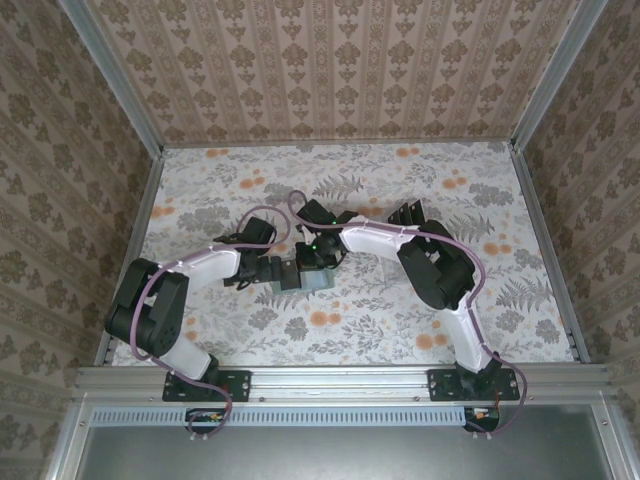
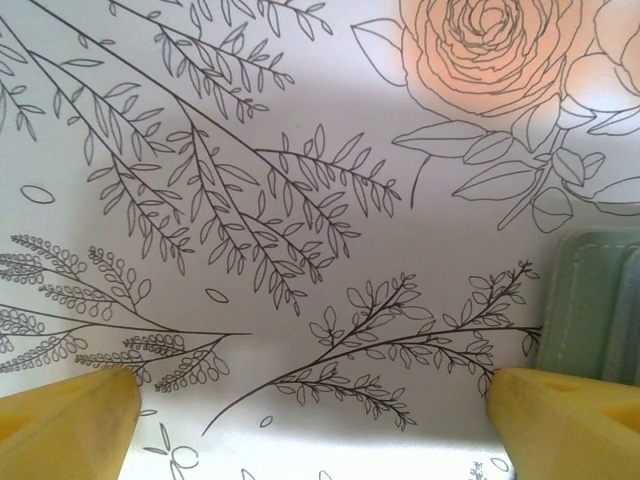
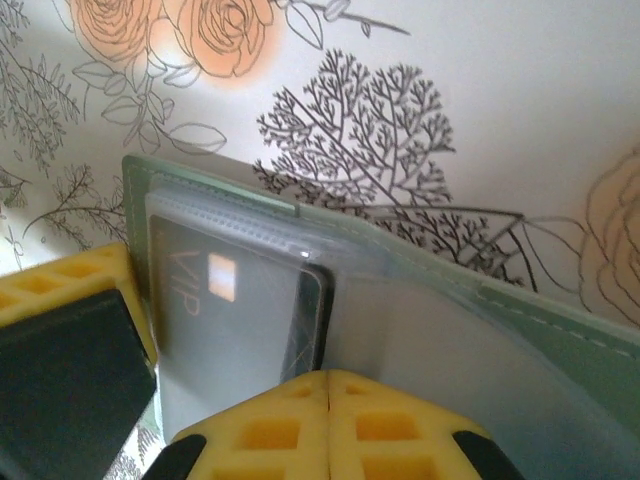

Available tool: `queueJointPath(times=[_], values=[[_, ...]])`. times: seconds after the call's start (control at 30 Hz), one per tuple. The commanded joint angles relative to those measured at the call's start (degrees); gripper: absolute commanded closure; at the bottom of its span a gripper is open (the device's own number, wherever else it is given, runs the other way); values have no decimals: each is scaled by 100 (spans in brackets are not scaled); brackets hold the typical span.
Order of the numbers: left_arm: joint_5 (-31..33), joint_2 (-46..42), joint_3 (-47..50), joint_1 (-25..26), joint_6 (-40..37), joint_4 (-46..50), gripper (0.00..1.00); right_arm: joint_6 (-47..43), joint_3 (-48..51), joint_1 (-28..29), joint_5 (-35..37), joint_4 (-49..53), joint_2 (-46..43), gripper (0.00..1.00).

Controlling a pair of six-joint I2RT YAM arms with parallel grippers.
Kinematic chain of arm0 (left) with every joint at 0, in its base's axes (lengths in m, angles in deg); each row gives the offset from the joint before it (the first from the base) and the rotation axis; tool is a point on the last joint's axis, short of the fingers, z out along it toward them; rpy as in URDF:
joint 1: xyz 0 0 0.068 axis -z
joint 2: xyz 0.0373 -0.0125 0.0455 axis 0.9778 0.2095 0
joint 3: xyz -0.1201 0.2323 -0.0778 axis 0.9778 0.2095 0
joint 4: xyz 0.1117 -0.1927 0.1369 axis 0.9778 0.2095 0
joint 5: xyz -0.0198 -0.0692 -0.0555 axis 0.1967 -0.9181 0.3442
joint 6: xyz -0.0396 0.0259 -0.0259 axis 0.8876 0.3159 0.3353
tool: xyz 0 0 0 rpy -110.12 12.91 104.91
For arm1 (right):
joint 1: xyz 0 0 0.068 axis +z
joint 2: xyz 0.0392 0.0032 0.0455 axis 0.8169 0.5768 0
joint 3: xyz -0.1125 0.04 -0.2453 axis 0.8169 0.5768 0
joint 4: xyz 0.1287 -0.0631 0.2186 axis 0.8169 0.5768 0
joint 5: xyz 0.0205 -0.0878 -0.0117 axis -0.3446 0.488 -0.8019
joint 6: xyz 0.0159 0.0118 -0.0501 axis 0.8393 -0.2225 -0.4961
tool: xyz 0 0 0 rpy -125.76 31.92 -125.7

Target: Put the credit cards into the card holder

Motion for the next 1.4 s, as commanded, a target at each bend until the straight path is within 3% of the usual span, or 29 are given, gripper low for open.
queueJointPath(times=[0.0,0.23,0.6,1.37], values=[[-84,-214,-145,-49,-27,99,0,-23,339,-124,2,-71,-423,91],[-80,-342,-85,-113,-67,152,0,-23,820,-382,40,-194,-583,91],[-143,-332,19,-112,-50,95,0,-42,618,-280,-2,-126,-822,91],[-205,-73,194,-108,1,-152,0,157,276,60,-167,-248,-165,92]])
